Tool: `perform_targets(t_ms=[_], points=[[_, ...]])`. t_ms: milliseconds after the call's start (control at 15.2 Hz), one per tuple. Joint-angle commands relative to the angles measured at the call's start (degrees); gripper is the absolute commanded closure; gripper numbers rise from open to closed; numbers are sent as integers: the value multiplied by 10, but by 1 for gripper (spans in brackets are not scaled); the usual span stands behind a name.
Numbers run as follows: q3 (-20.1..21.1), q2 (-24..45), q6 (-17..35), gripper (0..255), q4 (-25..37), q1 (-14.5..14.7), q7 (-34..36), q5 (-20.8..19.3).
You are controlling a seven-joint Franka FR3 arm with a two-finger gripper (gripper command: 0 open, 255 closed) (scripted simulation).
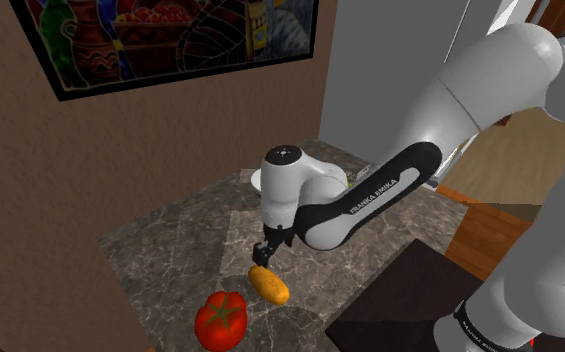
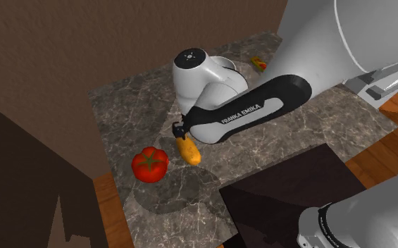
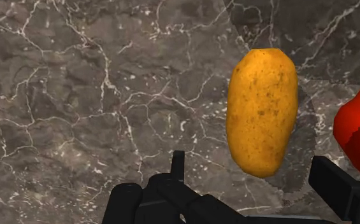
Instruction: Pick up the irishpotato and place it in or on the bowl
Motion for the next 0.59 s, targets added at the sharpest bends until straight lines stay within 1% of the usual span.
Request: perform_targets(t_ms=[0,198,264,528], points=[[-10,57,14,0,28,15,50,-52],[-35,131,23,0,75,51,106,-106],[-42,147,24,0,86,60,116,-116],[-60,175,45,0,90,71,131,-139]])
